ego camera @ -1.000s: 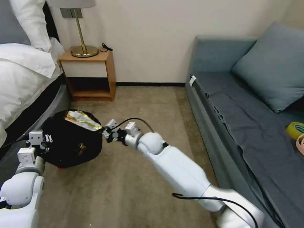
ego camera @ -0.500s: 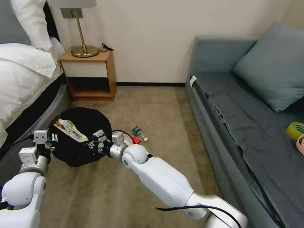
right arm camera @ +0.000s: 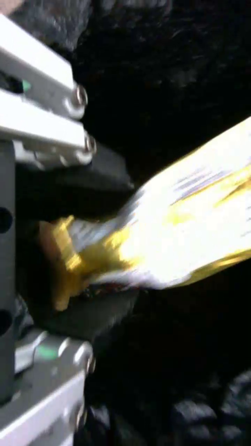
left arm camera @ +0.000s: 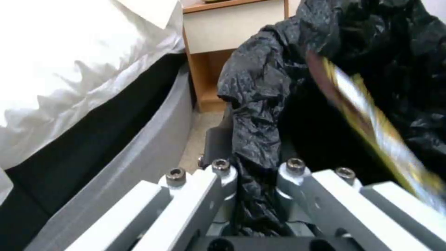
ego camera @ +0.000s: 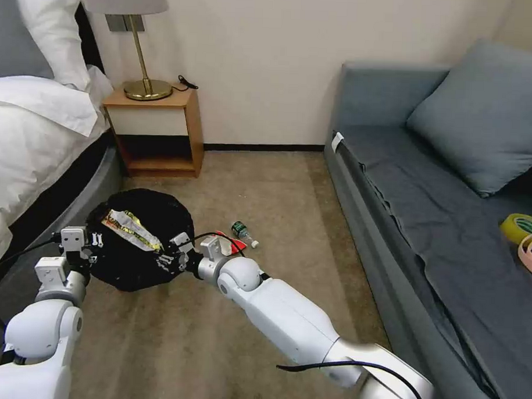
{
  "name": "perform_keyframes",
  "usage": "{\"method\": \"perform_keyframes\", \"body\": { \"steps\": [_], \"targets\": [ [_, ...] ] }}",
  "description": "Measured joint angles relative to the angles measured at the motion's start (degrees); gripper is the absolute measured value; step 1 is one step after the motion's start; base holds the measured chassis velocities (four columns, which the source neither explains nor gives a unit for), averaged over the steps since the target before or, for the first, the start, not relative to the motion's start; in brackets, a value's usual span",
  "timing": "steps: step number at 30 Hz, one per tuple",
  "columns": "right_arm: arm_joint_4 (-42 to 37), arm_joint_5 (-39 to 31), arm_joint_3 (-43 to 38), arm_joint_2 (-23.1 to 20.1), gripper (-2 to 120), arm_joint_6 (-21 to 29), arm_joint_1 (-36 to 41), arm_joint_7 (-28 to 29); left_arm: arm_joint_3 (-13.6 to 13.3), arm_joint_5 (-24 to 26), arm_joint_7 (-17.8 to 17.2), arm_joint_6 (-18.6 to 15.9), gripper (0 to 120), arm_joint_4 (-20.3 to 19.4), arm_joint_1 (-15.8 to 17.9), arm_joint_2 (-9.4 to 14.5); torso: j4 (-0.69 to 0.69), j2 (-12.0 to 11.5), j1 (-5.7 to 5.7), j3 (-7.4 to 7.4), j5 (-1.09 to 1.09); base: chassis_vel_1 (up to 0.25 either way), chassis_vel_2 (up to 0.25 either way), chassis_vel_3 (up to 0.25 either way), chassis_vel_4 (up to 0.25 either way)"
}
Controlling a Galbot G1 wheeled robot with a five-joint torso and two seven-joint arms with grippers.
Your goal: Pick up the trash bin, then pick up the garbage on the floor and place it into the trash bin.
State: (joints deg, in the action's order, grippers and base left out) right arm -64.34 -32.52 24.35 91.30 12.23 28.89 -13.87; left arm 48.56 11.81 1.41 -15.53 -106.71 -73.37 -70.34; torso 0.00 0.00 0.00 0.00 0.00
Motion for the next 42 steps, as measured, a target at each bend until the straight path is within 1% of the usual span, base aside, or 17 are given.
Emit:
{"method": "perform_keyframes", "body": {
  "steps": [4,5,6,8,9,11,12,15,17,21,26,30,32,33,38,42],
  "targets": [
    [-1.3,0.0,0.04,-0.71,77,0.46,0.13,0.11,-0.03,-0.1,-0.15,0.29,4,1.13,0.36,0.37,0.0,0.0,0.0,0.0,0.0,0.0,0.0,0.0,0.0],
    [-1.3,0.0,0.04,-0.71,77,0.46,0.13,0.11,-0.03,-0.1,-0.15,0.29,4,1.13,0.36,0.37,0.0,0.0,0.0,0.0,0.0,0.0,0.0,0.0,0.0],
    [-1.86,-0.01,0.05,-0.82,84,0.65,0.14,0.19,0.09,-0.19,-0.22,0.43,4,1.58,0.55,0.62,0.0,0.0,0.0,0.0,0.0,0.0,0.0,0.0,0.0],
    [-2.89,-0.1,0.01,-0.87,92,0.97,0.14,0.35,0.46,-0.43,-0.28,0.76,4,2.52,0.99,1.05,0.0,0.0,0.0,0.0,0.0,0.0,0.0,0.0,0.0],
    [-2.89,-0.1,0.01,-0.87,92,0.97,0.14,0.35,0.46,-0.43,-0.28,0.76,4,2.52,0.99,1.05,0.0,0.0,0.0,0.0,0.0,0.0,0.0,0.0,0.0],
    [-3.88,-0.13,-0.27,-0.98,99,1.2,0.05,0.54,1.08,-0.55,-0.35,1.25,4,3.87,1.5,1.55,0.0,0.0,0.0,0.0,0.0,0.0,0.0,0.0,0.0],
    [-4.23,-0.14,-0.45,-1.1,99,1.3,-0.01,0.64,1.36,-0.52,-0.36,1.41,4,4.34,1.64,1.73,0.01,0.0,0.0,0.0,0.0,0.0,0.0,0.0,0.0],
    [-5.25,-0.2,-1.22,-1.67,100,1.86,-0.12,1.2,2.19,-0.19,-0.43,1.74,4,5.44,1.97,2.22,0.01,0.0,0.0,0.0,0.0,0.0,0.0,0.0,0.0],
    [-6.35,-1.17,-2.51,-2.73,100,3.01,-0.08,2.71,3.04,0.66,-0.54,1.86,4,6.17,2.12,2.78,0.02,0.0,0.0,0.0,-0.01,0.0,0.0,0.0,0.0],
    [-7.29,-2.8,-4.92,-3.99,100,3.74,0.42,4.37,3.95,2.22,-0.66,1.86,4,6.29,2.25,3.35,0.01,0.0,0.0,0.0,0.0,0.0,0.0,0.0,0.0],
    [-6.9,-1.95,-8.03,-5.65,100,3.76,1.72,5.93,4.8,3.27,-0.89,1.66,4,6.44,2.81,3.65,0.0,0.0,0.0,0.0,0.01,0.0,0.0,0.0,0.0],
    [-4.75,0.44,-10.64,-7.09,100,3.32,3.22,6.72,5.04,3.48,-1.05,1.42,4,6.54,2.94,3.72,0.0,0.0,0.0,0.0,0.01,0.0,0.0,0.0,0.0],
    [-2.2,2.46,-12.58,-7.98,100,2.72,4.32,6.97,5.07,3.52,-1.08,1.38,4,6.4,2.72,3.76,-0.01,0.0,0.0,0.0,0.01,0.0,0.0,0.0,0.0],
    [-2.2,2.46,-12.58,-7.98,100,2.72,4.32,6.97,5.07,3.52,-1.08,1.38,4,6.4,2.72,3.76,-0.01,0.0,0.0,0.0,0.01,0.0,0.0,0.0,0.0],
    [4.53,5.73,-15.73,-7.93,100,1.27,5.24,8.33,5.5,3.19,-1.23,1.53,4,7.49,2.48,3.75,-0.01,0.0,0.0,0.0,0.0,0.0,0.0,0.0,0.0],
    [6.89,6.98,-16.5,-7.51,100,0.6,5.44,8.34,5.65,3.12,-1.3,1.8,4,8.57,2.38,3.85,0.0,0.0,0.0,0.0,0.0,0.0,0.0,0.0,0.0]
  ]
}}
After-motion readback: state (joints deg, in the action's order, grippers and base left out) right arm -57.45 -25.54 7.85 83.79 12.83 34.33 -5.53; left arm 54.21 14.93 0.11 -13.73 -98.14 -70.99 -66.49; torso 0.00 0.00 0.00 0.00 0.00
